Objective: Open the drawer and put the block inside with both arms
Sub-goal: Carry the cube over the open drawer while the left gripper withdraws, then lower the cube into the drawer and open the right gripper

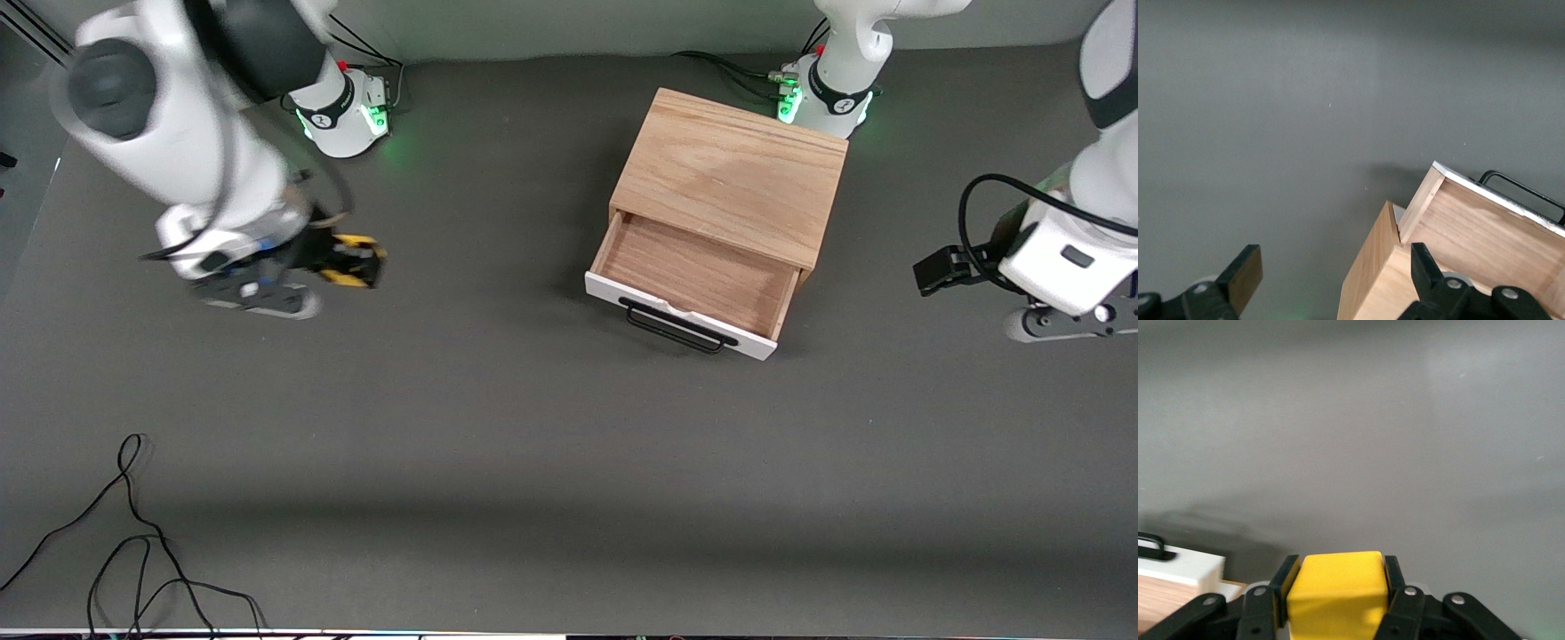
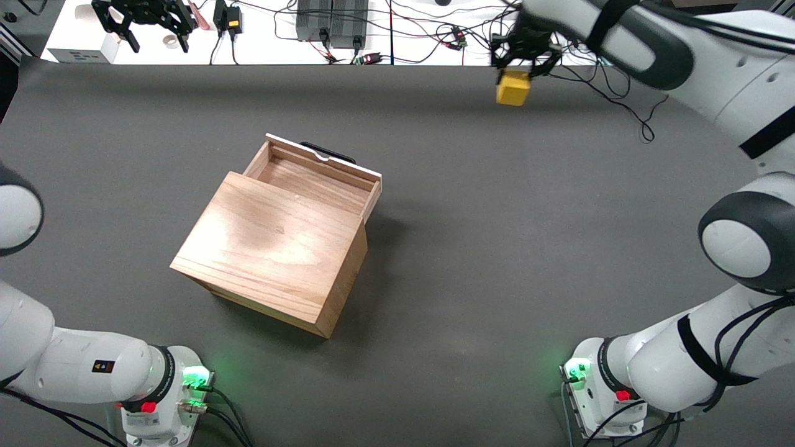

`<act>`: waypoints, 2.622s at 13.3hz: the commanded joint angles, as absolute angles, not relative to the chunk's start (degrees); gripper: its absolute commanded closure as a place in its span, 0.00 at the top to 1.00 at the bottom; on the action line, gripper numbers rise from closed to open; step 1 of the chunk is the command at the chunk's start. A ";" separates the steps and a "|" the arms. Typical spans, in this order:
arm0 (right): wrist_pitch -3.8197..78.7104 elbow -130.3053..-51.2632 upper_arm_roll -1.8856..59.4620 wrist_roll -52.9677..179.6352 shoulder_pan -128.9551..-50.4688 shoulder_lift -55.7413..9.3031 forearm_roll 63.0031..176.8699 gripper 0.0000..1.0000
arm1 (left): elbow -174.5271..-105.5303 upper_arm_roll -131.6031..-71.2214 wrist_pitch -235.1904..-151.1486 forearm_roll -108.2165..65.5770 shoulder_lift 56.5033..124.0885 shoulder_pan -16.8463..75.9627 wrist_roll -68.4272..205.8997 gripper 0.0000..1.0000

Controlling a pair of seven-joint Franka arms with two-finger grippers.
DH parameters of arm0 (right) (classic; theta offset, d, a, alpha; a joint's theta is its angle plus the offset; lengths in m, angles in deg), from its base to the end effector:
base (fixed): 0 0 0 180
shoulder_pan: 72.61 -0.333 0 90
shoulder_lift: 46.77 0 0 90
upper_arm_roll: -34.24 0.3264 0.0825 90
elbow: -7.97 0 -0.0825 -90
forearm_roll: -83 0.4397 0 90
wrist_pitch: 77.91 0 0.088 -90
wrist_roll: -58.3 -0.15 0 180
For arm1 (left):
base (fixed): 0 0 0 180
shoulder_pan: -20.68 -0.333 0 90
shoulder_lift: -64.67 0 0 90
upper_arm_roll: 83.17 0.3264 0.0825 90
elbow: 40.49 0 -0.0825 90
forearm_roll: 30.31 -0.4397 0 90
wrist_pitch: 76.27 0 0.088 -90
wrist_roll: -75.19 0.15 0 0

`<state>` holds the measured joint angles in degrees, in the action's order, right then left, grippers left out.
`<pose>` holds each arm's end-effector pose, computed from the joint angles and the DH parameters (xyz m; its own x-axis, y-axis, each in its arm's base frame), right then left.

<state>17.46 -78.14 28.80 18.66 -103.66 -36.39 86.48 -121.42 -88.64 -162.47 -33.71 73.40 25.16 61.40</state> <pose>0.5996 0.3016 0.5204 0.9682 -0.2465 -0.0421 -0.2475 -0.9686 -0.0213 0.6415 -0.0989 0.5737 0.9964 0.0711 -0.0472 0.0683 -0.9960 -0.0578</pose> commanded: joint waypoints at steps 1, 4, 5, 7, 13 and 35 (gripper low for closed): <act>20.96 -73.79 28.26 9.20 -108.89 -31.15 87.13 0.31 | -140.91 -88.10 -172.66 -30.76 60.40 22.89 64.37 0.99; 21.05 -64.13 28.35 -0.99 -113.12 -22.10 87.66 0.31 | -150.68 -87.14 -179.08 -30.66 54.41 21.66 71.48 0.99; 21.14 -60.62 28.35 -4.16 -114.78 -19.03 87.66 0.31 | -150.62 -86.69 -178.93 -30.66 54.39 21.48 71.41 0.99; 21.32 -54.37 28.35 -10.48 -117.16 -13.66 87.66 0.31 | -147.91 -86.60 -177.71 -30.66 55.09 21.47 70.62 0.99; 29.66 -51.62 28.26 -20.97 -124.37 -5.82 87.31 0.29 | -133.39 -86.87 -165.92 -31.45 62.48 22.09 70.79 0.99; 31.42 -52.85 30.11 -22.12 -128.07 1.92 87.75 0.81 | -135.94 -86.60 -167.15 -30.58 61.69 21.39 70.97 1.00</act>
<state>31.45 -54.16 30.23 -20.80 -127.85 1.62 87.09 -135.58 -86.64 -167.72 -31.27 62.32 21.75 69.87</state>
